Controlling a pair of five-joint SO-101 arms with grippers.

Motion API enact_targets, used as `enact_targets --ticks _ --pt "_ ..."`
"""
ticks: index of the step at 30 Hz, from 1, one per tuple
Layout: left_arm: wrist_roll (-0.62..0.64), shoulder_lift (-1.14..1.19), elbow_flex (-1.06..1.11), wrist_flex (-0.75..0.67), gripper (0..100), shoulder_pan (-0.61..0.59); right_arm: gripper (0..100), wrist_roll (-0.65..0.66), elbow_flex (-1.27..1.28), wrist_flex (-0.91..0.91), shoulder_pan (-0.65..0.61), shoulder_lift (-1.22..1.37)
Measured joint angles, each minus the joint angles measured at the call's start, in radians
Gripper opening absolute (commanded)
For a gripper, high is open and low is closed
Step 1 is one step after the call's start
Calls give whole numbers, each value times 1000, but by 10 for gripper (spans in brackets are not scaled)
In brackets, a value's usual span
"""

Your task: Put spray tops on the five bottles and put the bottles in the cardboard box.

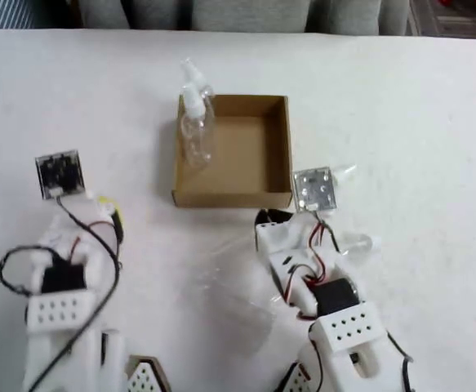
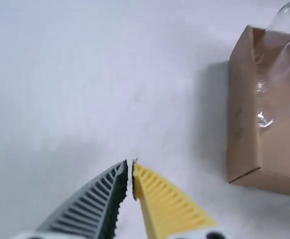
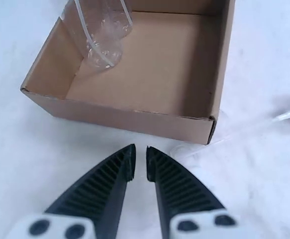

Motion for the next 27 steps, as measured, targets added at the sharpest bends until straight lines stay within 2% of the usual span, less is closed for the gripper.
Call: enact_targets --ticks 5,10,12,15,19,23,27 --pt "2 301 -124 -51 24 -58 17 183 -158 272 -11 0" --pt "6 577 -249 -129 24 -110 22 362 -264 493 -123 0" --pt "6 678 -318 -129 24 -118 61 413 -287 559 -192 -2" --pt "6 829 -431 -94 24 -138 171 453 -298 643 -315 -2" --pt "9 1025 -588 -44 24 -161 264 460 -298 681 -417 -2" --pt "8 1122 -687 37 24 -161 270 460 -293 671 -477 60" --pt "8 1129 -700 54 24 -161 271 460 -288 598 -520 236"
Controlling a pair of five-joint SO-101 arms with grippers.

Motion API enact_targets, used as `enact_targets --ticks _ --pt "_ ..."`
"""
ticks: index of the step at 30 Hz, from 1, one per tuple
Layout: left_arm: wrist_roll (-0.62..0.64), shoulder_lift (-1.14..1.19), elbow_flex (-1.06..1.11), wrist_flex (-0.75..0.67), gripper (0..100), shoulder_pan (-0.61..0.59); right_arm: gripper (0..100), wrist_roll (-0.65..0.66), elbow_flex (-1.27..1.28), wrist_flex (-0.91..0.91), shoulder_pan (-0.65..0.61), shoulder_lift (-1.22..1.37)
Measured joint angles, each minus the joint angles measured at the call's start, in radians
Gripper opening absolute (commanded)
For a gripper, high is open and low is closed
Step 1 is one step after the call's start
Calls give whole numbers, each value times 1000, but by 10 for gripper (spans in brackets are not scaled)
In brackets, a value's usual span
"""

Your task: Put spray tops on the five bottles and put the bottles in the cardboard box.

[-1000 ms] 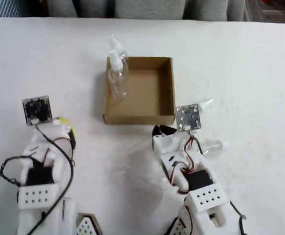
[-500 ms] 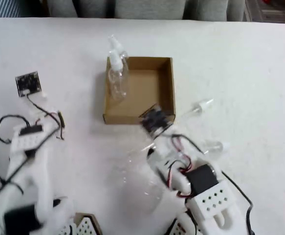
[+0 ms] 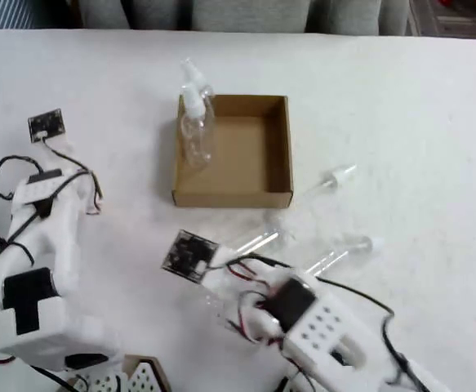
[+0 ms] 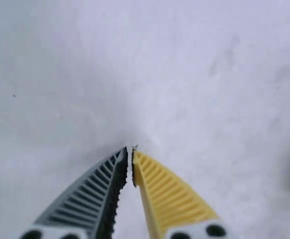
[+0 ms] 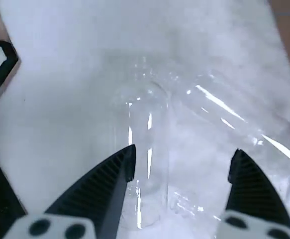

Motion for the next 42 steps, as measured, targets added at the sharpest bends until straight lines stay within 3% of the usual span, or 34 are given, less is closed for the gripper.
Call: enact_targets --ticks 8,18,23,30,37,42 --pt "0 2 0 0 24 0 272 0 -44 -163 -17 330" --pt "0 2 0 0 24 0 276 3 -52 -167 -51 379" --pt "0 2 0 0 24 0 383 -5 -40 -137 -110 382" --pt "0 2 0 0 24 0 247 -18 -40 -129 -115 396" --pt "0 2 0 0 24 0 318 -18 -28 -124 -110 494" --pt "0 2 0 0 24 0 139 -18 -78 -127 -115 606"
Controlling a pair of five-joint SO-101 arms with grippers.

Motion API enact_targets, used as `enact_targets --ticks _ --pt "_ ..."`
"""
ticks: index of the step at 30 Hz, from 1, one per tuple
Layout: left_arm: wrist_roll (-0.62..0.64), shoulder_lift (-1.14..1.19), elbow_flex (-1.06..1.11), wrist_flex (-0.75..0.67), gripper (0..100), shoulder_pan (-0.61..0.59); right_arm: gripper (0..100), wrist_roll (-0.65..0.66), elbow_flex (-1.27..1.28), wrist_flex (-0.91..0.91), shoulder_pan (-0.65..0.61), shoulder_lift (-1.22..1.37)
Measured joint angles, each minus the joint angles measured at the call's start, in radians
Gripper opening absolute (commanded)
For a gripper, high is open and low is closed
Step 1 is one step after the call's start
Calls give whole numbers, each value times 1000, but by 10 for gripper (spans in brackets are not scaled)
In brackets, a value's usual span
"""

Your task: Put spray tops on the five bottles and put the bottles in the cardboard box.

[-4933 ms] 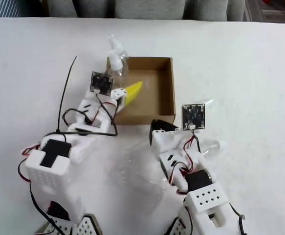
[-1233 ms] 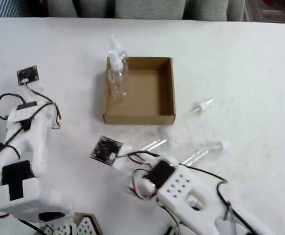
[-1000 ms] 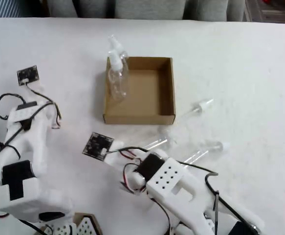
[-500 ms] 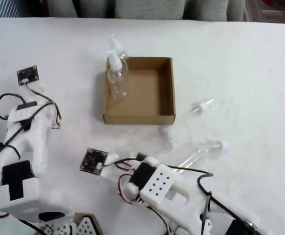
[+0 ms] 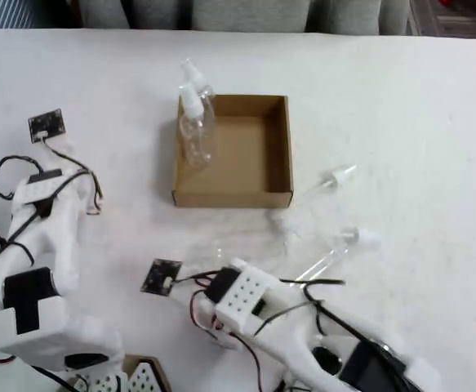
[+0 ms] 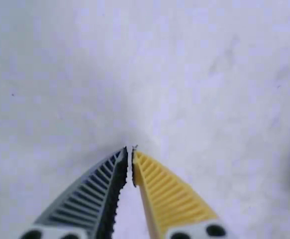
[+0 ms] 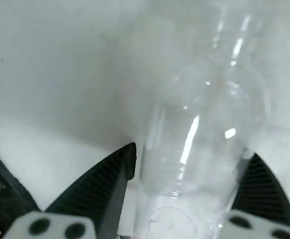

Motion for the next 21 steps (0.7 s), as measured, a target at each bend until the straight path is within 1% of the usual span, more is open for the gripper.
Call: enact_targets --ticks 2,3,5,9,13,18,21 --pt "0 0 0 0 24 0 33 0 -18 -6 3 18" --pt "0 0 0 0 24 0 5 -3 -29 -6 3 18" --pt "0 0 0 0 24 0 39 -23 -52 -3 2 18" --pt "0 0 0 0 24 0 14 -149 -89 0 -3 18" --pt "0 0 0 0 24 0 16 -275 -144 3 3 18" --pt "0 0 0 0 24 0 20 -379 -229 -17 75 38" --pt "0 0 0 0 24 0 22 -440 -244 -83 86 38"
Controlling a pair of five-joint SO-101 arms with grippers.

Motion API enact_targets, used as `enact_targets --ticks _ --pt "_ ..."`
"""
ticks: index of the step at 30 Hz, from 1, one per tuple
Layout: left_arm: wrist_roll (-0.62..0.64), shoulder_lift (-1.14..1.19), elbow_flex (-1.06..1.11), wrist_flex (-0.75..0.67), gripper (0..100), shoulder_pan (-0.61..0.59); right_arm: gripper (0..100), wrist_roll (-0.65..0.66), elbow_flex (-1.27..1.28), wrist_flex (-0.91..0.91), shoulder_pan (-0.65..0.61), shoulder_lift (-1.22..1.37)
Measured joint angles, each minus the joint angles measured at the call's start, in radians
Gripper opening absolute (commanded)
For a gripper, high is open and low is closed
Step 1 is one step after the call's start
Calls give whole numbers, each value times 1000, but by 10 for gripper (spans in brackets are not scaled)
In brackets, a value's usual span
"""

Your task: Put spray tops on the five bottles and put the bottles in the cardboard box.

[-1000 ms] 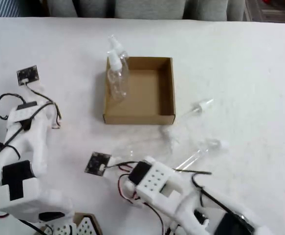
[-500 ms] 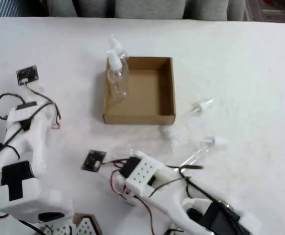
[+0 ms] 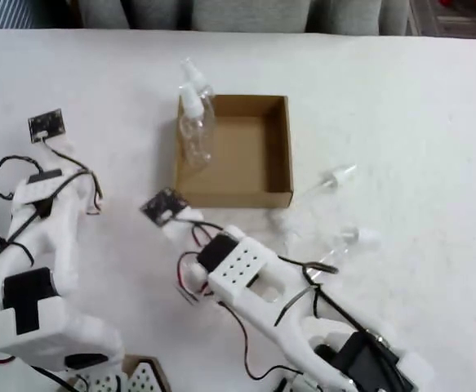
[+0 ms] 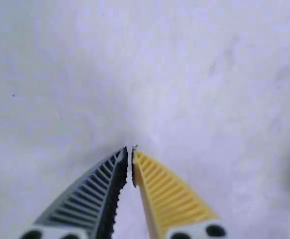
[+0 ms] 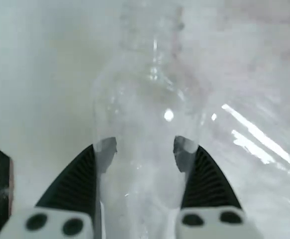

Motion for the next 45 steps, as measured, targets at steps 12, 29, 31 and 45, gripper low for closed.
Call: enact_targets --ticks 12,29,31,45 --pt "0 0 -9 0 20 3 382 -69 0 -103 0 0" --pt "2 -436 315 23 24 210 372 -69 0 63 181 -184" --pt "2 -477 321 83 24 267 324 -69 9 72 247 -230" --pt "488 -534 253 431 357 545 265 -69 80 -2 328 -279"
